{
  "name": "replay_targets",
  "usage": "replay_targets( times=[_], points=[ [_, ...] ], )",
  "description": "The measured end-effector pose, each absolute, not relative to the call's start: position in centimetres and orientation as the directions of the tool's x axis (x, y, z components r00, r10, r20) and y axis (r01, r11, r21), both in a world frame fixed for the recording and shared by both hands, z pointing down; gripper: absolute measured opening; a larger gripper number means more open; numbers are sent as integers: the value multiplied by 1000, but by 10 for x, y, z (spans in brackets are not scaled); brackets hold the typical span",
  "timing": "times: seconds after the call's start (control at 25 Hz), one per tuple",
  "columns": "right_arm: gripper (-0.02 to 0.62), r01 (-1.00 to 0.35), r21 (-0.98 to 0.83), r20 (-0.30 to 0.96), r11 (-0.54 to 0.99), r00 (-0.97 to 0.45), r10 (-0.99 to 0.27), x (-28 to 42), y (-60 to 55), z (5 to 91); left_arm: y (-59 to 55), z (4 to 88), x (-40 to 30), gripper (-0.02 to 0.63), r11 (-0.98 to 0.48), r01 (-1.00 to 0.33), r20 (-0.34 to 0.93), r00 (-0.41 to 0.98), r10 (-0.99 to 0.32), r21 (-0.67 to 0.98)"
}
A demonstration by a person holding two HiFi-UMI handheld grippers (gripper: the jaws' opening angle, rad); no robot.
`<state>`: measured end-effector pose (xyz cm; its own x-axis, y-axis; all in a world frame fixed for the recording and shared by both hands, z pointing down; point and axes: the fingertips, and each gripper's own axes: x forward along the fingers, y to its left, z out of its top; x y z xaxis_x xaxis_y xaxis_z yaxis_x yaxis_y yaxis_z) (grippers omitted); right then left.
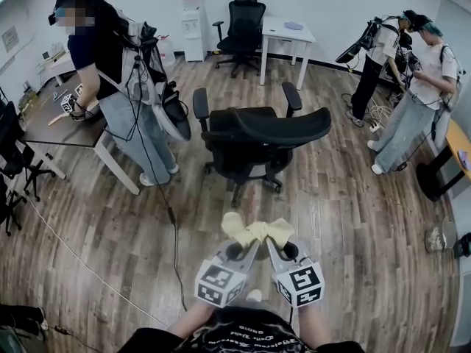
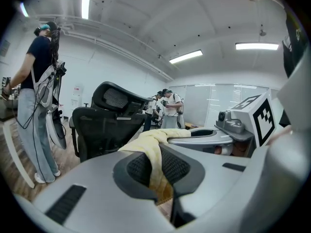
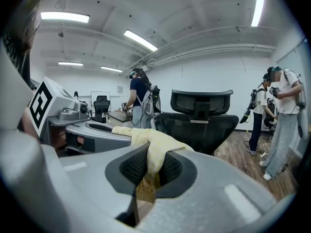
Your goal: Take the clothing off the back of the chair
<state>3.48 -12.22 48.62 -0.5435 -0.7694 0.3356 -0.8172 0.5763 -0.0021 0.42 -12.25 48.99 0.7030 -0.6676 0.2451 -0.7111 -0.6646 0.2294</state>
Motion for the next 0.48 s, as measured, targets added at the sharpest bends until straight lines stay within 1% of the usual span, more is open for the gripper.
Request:
replay_targets(
  times=[0.48],
  points=[
    [21, -857, -11, 308, 515, -493, -814, 43, -121, 485, -124, 488, -7, 28, -630, -748, 226, 664, -713, 210]
  ],
)
